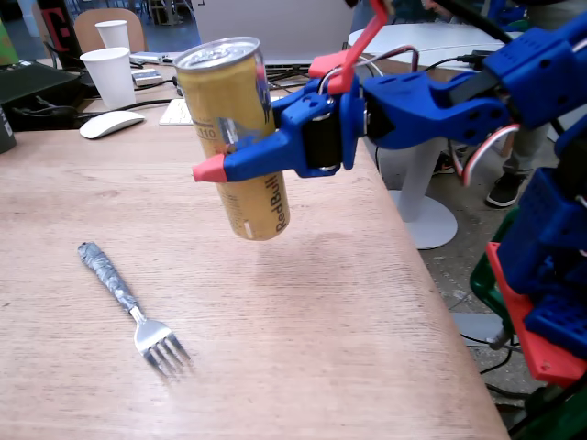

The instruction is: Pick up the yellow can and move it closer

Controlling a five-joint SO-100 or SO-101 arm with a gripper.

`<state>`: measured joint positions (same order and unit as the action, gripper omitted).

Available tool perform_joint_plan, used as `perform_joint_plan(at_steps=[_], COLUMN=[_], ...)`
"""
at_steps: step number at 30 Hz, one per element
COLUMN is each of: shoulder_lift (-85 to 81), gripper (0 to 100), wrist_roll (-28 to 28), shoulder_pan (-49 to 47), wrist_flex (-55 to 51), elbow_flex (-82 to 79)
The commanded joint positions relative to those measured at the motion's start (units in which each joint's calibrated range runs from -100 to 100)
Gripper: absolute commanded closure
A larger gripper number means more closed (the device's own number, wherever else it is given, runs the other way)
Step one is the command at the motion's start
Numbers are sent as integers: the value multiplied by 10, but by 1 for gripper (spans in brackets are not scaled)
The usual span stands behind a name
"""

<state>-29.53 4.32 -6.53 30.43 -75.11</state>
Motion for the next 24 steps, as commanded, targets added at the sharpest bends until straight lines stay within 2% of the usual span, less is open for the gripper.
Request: perform_joint_plan(at_steps=[1, 7, 17, 24], shoulder_lift=[-106, -240, -411, -585], gripper=[76, 76, 76, 76], wrist_roll=[-1, -1, 4, -1], shoulder_pan=[-2, -2, -2, -11], wrist_flex=[-41, -102, -118, -372], elbow_flex=[5, -70, -168, -171])
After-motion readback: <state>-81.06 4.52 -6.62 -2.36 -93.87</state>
